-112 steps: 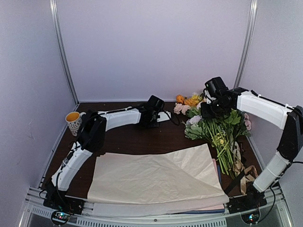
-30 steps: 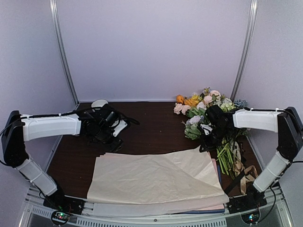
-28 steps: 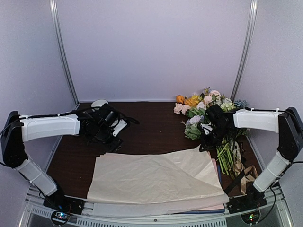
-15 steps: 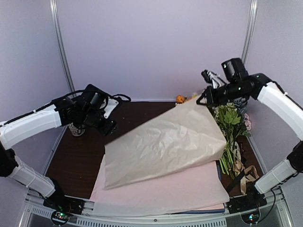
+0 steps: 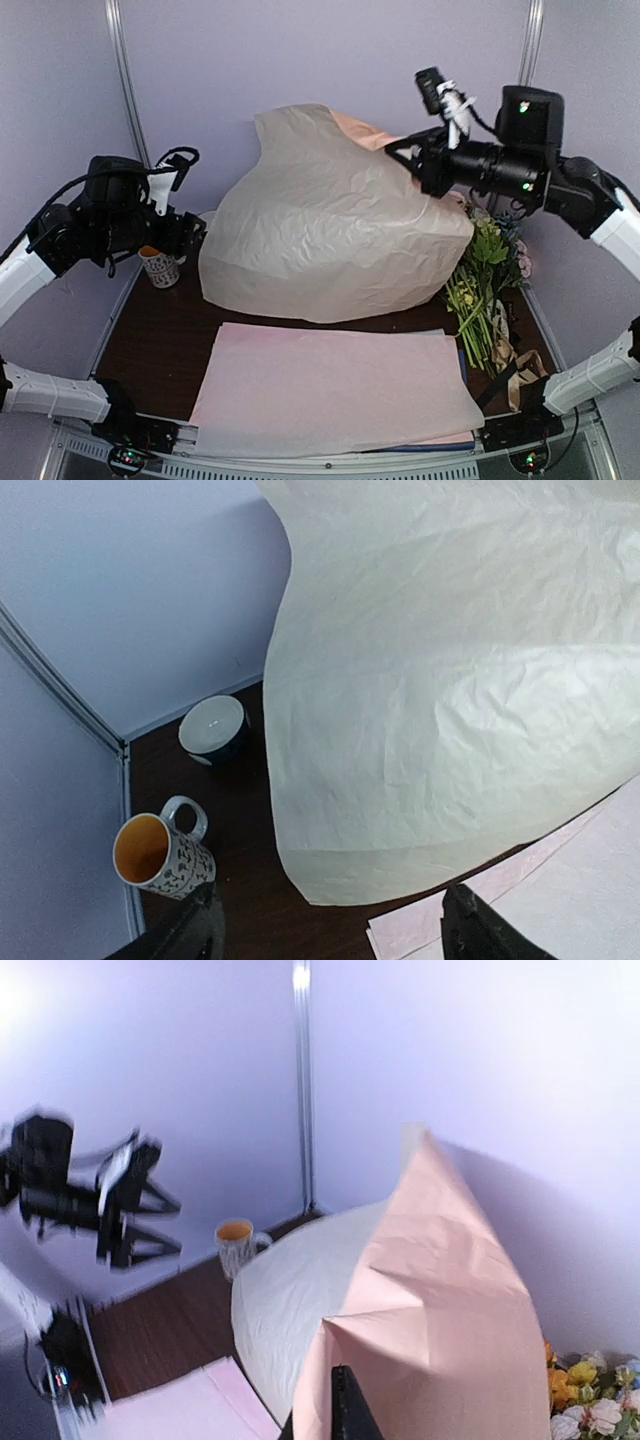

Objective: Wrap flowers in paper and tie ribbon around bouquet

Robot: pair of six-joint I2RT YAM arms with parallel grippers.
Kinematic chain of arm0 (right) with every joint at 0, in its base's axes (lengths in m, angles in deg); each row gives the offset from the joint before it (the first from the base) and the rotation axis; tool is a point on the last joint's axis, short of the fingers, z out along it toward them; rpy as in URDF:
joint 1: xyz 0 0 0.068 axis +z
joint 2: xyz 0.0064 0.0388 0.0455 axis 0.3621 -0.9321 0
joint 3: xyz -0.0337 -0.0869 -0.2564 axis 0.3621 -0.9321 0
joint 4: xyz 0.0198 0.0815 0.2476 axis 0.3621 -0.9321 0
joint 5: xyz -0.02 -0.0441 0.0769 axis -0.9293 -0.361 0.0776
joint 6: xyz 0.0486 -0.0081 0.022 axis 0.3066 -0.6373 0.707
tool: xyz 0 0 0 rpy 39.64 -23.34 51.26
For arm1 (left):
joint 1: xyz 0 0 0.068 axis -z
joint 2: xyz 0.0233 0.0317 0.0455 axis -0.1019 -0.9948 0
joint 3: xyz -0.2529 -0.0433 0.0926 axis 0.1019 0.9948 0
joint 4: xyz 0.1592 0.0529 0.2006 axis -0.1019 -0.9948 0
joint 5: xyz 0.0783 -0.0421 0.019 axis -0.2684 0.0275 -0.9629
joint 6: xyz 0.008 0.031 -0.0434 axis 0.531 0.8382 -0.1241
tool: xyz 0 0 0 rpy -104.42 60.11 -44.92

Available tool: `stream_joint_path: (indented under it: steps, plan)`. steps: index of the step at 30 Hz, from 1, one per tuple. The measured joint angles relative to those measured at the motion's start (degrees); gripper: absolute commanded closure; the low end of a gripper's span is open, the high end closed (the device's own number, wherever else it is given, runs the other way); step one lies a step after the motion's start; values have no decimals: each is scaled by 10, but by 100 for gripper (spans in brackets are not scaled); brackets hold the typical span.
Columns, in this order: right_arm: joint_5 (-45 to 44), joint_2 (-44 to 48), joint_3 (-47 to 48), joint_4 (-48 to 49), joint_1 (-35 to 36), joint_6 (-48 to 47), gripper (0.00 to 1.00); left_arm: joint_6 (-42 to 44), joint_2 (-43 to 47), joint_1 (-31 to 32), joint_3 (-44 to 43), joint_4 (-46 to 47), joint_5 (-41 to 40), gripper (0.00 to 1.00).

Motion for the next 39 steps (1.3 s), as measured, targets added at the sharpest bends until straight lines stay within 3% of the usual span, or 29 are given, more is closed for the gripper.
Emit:
stream_joint_path:
  steps: [6,8,14,26,33,39]
  plan:
    - [-15,-90,-178,31,139,-73,100,-92,59,-92,92,23,121,9]
    - [-16,-143,-192,23,175,-82,100,-136,82,-115,141,53,178,3]
    - [-18,-221,-193,24,253,-110,100,-249,59,-113,264,160,332,2]
    - [-3,-237,-193,35,284,-138,100,-365,-12,-102,384,372,442,2]
    - [2,-252,-192,36,299,-152,100,-400,-173,-69,360,500,494,2]
    - [2,-252,-192,39,302,-156,100,-417,-253,-54,344,555,522,6]
